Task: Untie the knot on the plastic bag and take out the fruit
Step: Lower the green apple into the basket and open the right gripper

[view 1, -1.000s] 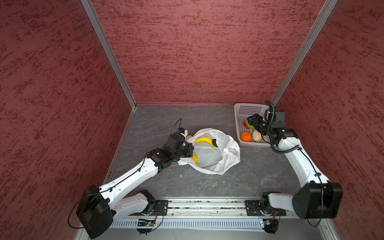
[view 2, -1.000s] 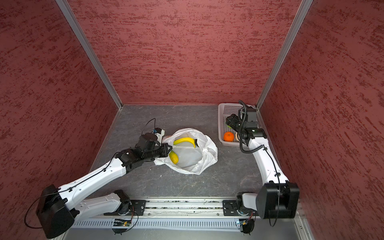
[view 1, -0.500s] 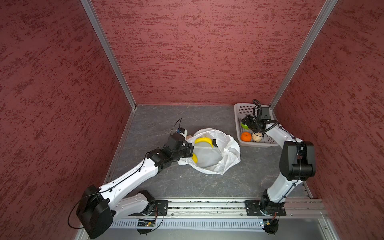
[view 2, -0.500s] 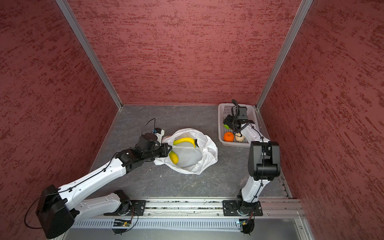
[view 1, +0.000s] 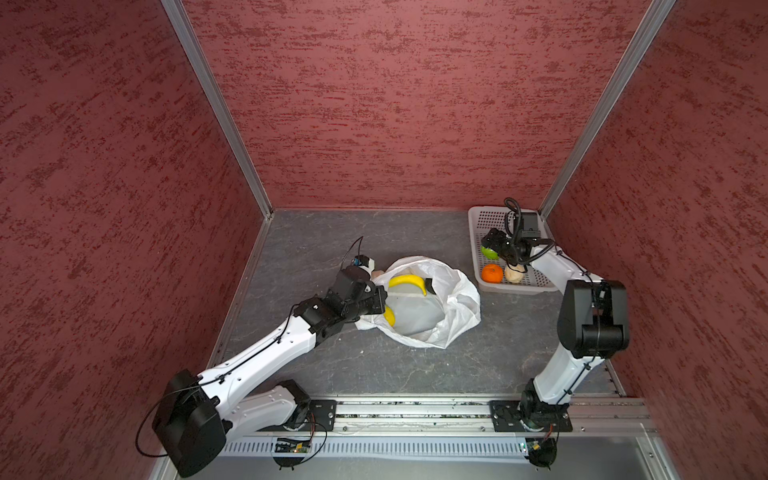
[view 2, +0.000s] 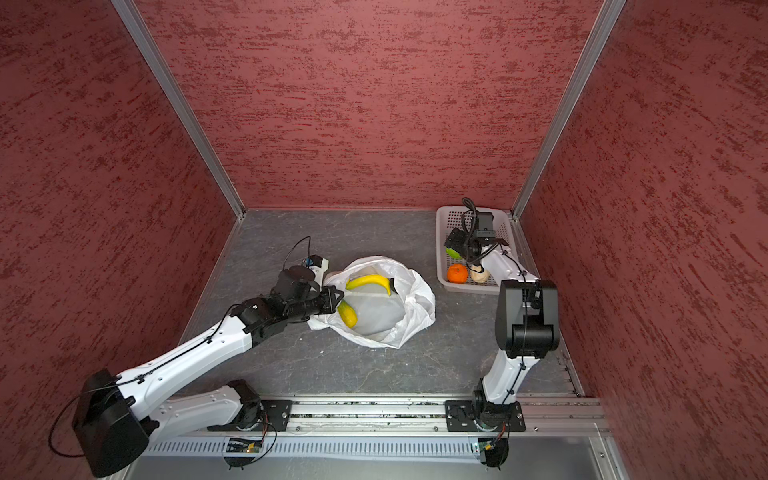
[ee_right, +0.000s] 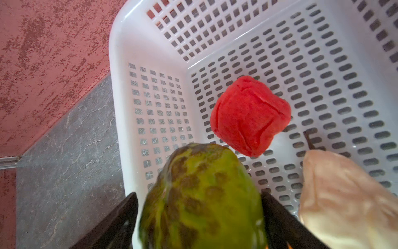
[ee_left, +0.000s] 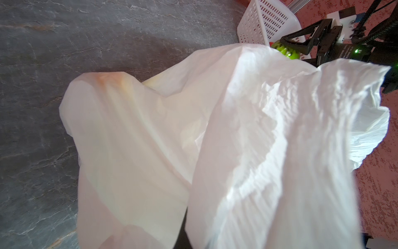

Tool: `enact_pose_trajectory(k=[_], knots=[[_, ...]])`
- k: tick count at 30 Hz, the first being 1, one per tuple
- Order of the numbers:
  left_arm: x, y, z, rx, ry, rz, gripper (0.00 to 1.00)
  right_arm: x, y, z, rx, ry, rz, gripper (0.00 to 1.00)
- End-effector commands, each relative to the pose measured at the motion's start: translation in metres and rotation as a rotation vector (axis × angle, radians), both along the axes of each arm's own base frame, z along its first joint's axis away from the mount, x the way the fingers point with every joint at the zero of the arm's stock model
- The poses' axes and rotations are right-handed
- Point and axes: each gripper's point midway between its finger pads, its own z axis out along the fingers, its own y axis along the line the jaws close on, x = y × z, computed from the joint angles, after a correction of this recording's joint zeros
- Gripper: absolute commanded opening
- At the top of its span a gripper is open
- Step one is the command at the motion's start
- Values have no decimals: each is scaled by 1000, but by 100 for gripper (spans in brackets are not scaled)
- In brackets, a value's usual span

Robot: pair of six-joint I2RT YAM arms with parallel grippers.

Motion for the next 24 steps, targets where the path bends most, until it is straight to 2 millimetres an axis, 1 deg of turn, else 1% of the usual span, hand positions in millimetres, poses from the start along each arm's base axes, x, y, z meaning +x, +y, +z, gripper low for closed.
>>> enact_pose_trajectory(k=[1,7,10,13,16,18,21,22,23,24], knots=[[5,-4,13,-20,-36,-1,0,6,-5,12,-23,-26,-8,94],[3,-2,13,-21,-38,-2,0,4,-5,18,-27,-38,-8,95],[2,-1,14,-19,-39,-1,0,0,-3,25,-22,-51,-4,95],[1,-1,15,-21,-44,-2,0,-10,3,36,-19,-66,8,95],[2,0,15,-23,-47,1,0,-24,14,53,-23,-88,37,94],[2,-1,15,-25,-48,-1,0,-37,24,64,-28,-96,62,94],[2,-2,15,-27,-48,-6,0,-61,42,82,-40,-110,107,93],[3,-3,16,-30,-50,-7,0,-72,49,96,-41,-132,123,93],[2,-3,16,-31,-49,-9,0,-82,56,102,-38,-139,138,93],[2,-3,16,-32,-50,-8,0,-90,63,105,-32,-136,151,93]])
